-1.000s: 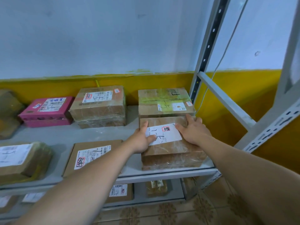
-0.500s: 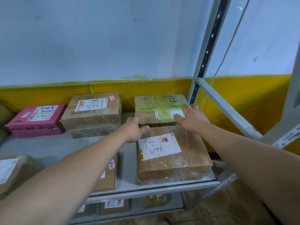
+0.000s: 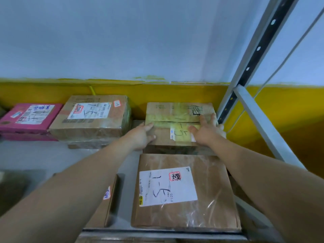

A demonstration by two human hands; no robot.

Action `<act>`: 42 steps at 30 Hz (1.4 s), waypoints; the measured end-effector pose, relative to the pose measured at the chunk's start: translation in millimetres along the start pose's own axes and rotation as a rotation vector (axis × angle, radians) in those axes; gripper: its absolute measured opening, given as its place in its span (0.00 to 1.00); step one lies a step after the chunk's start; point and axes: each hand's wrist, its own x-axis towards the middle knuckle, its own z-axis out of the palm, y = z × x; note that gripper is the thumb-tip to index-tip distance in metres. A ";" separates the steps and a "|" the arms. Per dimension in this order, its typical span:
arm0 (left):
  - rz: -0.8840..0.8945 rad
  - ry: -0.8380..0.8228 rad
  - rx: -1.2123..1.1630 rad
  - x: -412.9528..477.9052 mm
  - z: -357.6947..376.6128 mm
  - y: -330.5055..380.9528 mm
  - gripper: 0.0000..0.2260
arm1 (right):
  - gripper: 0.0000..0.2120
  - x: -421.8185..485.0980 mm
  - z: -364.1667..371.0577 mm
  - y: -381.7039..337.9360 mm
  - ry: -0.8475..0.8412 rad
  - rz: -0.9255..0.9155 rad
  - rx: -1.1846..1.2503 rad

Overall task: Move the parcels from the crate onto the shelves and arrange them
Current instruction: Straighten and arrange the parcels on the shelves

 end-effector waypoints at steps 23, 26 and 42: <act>0.223 0.152 0.274 -246.5 -41.4 -81.3 0.28 | 0.36 -204.7 -9.0 -138.4 0.105 -0.463 -0.093; 0.179 0.125 0.266 -300.8 -30.3 -116.5 0.27 | 0.35 -265.7 21.1 -164.4 0.092 -0.534 -0.077; -0.067 -0.220 0.154 -422.0 105.9 -243.9 0.28 | 0.34 -379.8 187.6 -144.5 -0.273 -0.652 -0.254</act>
